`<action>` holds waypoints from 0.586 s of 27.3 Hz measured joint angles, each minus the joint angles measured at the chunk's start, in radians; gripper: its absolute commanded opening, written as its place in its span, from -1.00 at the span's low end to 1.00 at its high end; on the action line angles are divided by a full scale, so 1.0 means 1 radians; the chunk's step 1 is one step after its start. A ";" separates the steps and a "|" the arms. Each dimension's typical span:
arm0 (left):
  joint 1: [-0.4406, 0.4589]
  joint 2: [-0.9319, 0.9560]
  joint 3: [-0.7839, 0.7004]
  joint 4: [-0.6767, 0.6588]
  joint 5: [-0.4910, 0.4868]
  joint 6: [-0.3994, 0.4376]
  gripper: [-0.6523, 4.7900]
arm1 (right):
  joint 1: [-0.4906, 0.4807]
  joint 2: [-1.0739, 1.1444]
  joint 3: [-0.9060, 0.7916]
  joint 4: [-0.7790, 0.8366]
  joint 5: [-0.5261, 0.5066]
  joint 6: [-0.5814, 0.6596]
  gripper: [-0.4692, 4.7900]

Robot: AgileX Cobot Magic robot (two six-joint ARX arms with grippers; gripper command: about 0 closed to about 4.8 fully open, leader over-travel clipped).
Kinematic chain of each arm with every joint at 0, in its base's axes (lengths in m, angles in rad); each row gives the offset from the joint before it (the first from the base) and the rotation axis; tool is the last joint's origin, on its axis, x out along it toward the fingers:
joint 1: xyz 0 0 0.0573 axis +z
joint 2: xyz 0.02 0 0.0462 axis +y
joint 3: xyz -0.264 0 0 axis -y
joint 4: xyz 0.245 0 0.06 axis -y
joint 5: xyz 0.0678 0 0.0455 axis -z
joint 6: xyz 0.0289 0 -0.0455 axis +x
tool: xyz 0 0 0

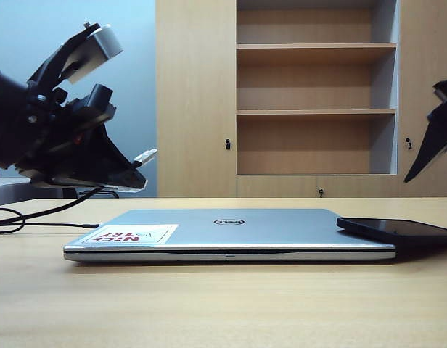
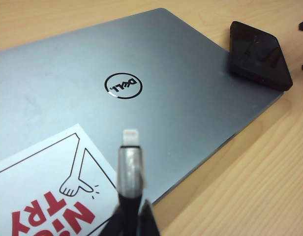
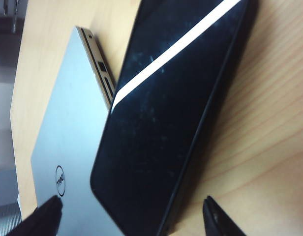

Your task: Pick up the charging cable and the phone, plug the charging cable into the charging port on the phone, and finally place them back on the table.

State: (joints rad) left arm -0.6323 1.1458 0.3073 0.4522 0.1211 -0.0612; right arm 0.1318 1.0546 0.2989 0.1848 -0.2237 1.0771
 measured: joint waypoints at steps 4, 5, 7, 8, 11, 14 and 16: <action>0.000 0.000 0.000 0.000 0.000 0.000 -0.78 | -0.005 0.089 0.001 0.060 -0.005 0.000 0.65; 0.000 0.000 0.000 0.000 0.000 0.000 -0.78 | -0.011 0.111 0.002 0.074 -0.009 0.000 0.65; 0.000 0.000 0.000 0.000 0.000 0.000 -0.78 | -0.027 0.145 0.002 0.092 -0.025 0.000 0.65; 0.000 0.000 0.000 0.000 0.000 0.000 -0.78 | -0.032 0.153 0.002 0.103 -0.035 0.000 0.65; 0.000 0.000 0.000 0.000 0.000 0.000 -0.78 | -0.045 0.180 0.003 0.140 -0.055 0.001 0.65; 0.000 0.000 0.000 0.000 0.000 0.000 -0.78 | -0.063 0.214 0.003 0.188 -0.089 0.001 0.65; 0.000 0.000 0.000 0.000 0.000 0.000 -0.78 | -0.074 0.235 0.005 0.214 -0.110 0.001 0.65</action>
State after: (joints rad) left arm -0.6323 1.1458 0.3073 0.4522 0.1211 -0.0612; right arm 0.0574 1.2892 0.3042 0.3985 -0.3340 1.0779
